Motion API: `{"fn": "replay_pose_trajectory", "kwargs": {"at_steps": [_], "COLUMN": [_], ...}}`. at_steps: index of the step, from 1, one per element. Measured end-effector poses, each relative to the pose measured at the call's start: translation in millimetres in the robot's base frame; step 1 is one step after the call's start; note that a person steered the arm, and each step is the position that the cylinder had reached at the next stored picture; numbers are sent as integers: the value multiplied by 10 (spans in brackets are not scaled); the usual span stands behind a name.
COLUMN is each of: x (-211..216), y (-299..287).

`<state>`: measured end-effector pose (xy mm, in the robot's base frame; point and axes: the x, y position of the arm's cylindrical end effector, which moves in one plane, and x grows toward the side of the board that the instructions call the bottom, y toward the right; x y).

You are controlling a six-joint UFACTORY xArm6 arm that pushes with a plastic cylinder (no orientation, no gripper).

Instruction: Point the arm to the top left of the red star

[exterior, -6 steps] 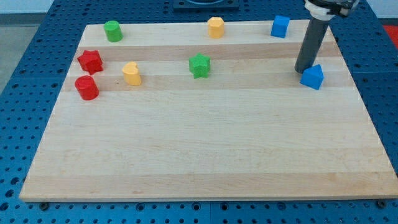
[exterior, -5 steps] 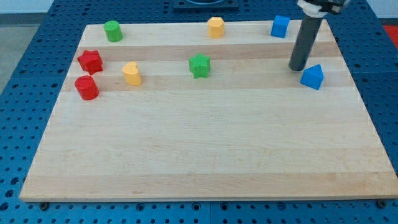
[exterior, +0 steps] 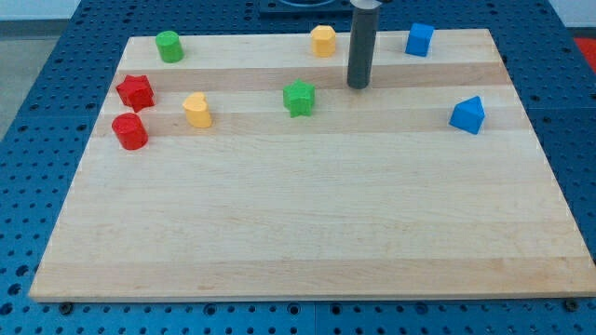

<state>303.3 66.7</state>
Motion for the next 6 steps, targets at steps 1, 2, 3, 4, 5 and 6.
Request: {"fn": "replay_pose_trajectory", "kwargs": {"at_steps": [1, 2, 3, 4, 5, 6], "x": [-204, -267, -266, -266, -266, -262], "y": [-422, -1128, -1947, -2681, -3443, -3703]}}
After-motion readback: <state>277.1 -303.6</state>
